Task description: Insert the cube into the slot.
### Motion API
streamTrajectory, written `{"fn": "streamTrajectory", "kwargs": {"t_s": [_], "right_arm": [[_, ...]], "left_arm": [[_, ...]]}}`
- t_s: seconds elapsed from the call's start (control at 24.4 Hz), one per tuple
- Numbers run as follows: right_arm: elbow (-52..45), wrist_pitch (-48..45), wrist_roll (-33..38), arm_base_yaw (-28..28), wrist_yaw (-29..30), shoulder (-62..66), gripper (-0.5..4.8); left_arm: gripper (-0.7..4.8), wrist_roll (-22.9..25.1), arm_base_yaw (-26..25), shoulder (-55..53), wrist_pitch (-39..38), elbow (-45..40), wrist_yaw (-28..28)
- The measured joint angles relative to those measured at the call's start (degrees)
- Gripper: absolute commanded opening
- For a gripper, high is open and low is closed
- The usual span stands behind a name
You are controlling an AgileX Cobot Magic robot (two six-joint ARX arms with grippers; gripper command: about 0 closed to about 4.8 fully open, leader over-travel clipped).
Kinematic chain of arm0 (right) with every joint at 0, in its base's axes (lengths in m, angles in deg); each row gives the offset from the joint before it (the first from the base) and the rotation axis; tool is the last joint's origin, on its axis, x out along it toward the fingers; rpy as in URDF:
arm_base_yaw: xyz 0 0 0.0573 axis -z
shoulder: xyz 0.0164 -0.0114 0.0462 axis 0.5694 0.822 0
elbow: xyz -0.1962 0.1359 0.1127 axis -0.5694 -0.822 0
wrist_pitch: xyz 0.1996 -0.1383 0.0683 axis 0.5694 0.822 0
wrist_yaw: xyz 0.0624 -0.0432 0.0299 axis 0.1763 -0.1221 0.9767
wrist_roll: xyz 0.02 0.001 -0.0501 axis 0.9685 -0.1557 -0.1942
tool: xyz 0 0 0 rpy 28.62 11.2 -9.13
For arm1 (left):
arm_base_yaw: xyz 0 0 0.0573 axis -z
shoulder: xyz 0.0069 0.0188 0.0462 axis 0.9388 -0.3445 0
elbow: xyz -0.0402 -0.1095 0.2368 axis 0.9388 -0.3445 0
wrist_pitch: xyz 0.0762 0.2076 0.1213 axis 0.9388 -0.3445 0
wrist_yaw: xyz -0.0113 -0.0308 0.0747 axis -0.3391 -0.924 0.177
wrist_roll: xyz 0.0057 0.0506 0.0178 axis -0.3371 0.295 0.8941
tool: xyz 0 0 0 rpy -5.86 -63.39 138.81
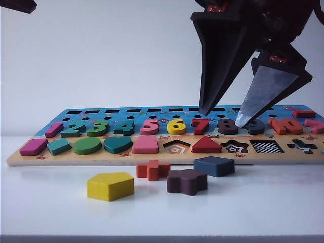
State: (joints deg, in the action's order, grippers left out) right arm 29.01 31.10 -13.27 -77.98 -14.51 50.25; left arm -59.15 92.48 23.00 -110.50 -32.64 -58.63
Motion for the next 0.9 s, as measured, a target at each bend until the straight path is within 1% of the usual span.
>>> {"fn": "streamTrajectory", "kwargs": {"t_s": [0.21, 0.29, 0.33, 0.37, 0.41, 0.7, 0.82, 0.9], "right_arm": [[0.00, -0.24, 0.24, -0.26, -0.09, 2.10, 3.48], [0.09, -0.55, 0.24, -0.31, -0.09, 2.16, 3.85], [0.13, -1.01, 0.22, -0.31, -0.09, 2.23, 4.22], [0.13, -1.55, 0.17, -0.31, -0.09, 2.29, 4.43], [0.13, -1.62, -0.07, -0.31, -0.09, 2.29, 4.50], [0.20, -1.79, -0.85, -0.31, -0.35, 3.48, 4.47], [0.22, -1.84, -0.85, -0.31, -0.55, 4.46, 4.39], [0.22, -1.90, -0.85, -0.31, -0.59, 5.25, 4.23]], "left_arm": [[0.10, 0.00, 0.00, 0.00, 0.00, 0.00, 0.00], [0.10, 0.00, 0.00, 0.00, 0.00, 0.00, 0.00], [0.10, 0.00, 0.00, 0.00, 0.00, 0.00, 0.00], [0.10, 0.00, 0.00, 0.00, 0.00, 0.00, 0.00], [0.10, 0.00, 0.00, 0.00, 0.00, 0.00, 0.00], [0.10, 0.00, 0.00, 0.00, 0.00, 0.00, 0.00], [0.10, 0.00, 0.00, 0.00, 0.00, 0.00, 0.00], [0.10, 0.00, 0.00, 0.00, 0.00, 0.00, 0.00]]}}
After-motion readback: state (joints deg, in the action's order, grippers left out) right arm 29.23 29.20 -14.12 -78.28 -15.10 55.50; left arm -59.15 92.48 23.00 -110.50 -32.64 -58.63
